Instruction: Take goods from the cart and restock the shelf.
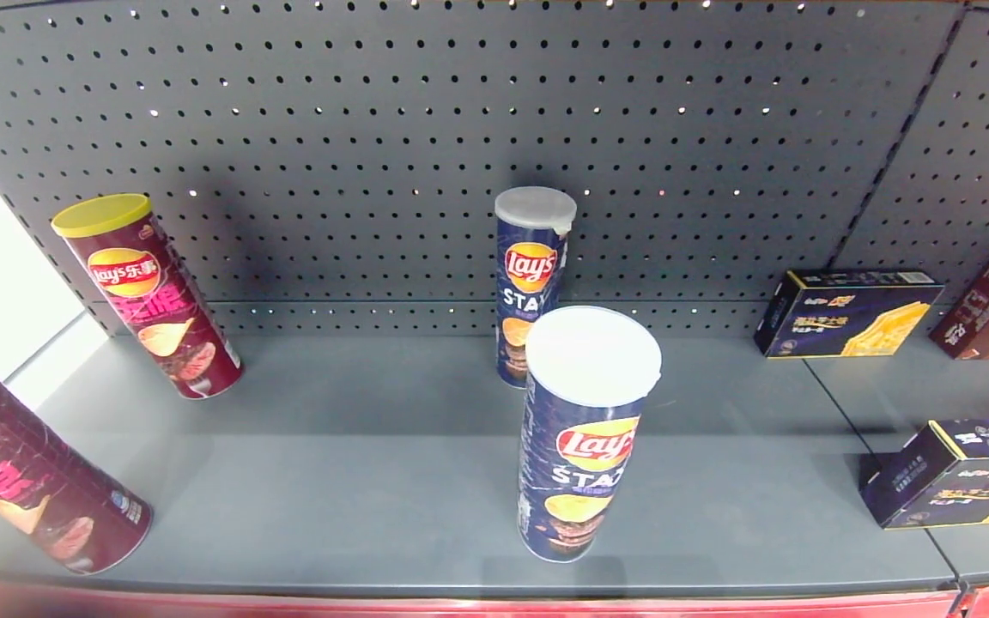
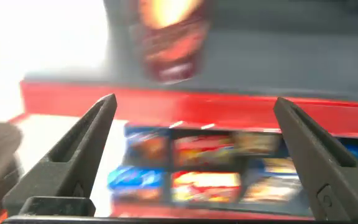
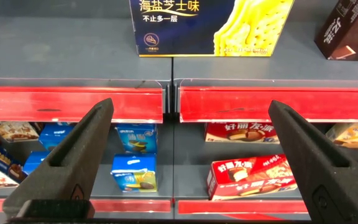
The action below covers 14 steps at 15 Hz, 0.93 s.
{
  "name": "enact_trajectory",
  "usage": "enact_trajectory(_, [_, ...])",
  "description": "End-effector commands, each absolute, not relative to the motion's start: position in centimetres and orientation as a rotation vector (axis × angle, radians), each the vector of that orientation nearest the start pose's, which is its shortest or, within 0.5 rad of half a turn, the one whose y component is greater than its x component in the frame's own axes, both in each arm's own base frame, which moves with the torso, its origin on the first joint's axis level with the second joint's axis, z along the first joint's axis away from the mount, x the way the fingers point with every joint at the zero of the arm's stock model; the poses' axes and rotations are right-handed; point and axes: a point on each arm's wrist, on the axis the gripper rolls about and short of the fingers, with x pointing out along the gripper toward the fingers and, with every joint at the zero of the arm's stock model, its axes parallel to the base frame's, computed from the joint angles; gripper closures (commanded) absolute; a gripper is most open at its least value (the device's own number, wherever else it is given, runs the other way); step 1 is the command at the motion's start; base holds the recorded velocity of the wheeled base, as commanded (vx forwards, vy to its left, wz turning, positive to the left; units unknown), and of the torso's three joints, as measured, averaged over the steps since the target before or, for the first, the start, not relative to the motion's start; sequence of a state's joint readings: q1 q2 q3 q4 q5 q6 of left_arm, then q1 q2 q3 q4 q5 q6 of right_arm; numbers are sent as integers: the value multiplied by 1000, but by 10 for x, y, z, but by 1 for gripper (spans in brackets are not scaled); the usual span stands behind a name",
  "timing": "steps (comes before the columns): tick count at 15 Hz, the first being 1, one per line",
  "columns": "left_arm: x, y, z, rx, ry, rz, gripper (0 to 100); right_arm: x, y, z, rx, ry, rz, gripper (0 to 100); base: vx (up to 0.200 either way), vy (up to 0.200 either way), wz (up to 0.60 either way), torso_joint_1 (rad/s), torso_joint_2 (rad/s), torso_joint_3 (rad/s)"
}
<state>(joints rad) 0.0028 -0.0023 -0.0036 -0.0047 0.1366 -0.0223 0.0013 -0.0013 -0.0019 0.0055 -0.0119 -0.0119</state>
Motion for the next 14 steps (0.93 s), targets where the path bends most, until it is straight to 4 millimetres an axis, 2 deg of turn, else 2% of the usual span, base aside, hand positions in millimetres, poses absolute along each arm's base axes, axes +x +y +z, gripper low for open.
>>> enact_trajectory(1, [-23,2,76,-6,-3,94,0,-23,0,76,-12,3,-11,0,0,0,0,0,0,0])
enact_trajectory(3, [-23,1,76,-8,-3,49,0,-23,0,76,-12,2,-11,0,0,0,0,0,0,0])
enact_trajectory(11, [-23,1,76,-11,-3,55,0,-23,0,76,-21,2,-3,0,0,0,0,0,0,0])
enact_trajectory(12, [-23,1,76,-9,-3,52,0,-25,0,84,-29,-31,3,0,0,0,0,0,0,0])
enact_trajectory(13, [-23,1,76,-9,-3,51,0,-27,0,109,-29,-60,5,0,0,0,0,0,0,0])
enact_trajectory(14, [-23,1,76,-9,-2,48,0,-18,0,128,-31,12,17,0,0,0,0,0,0,0])
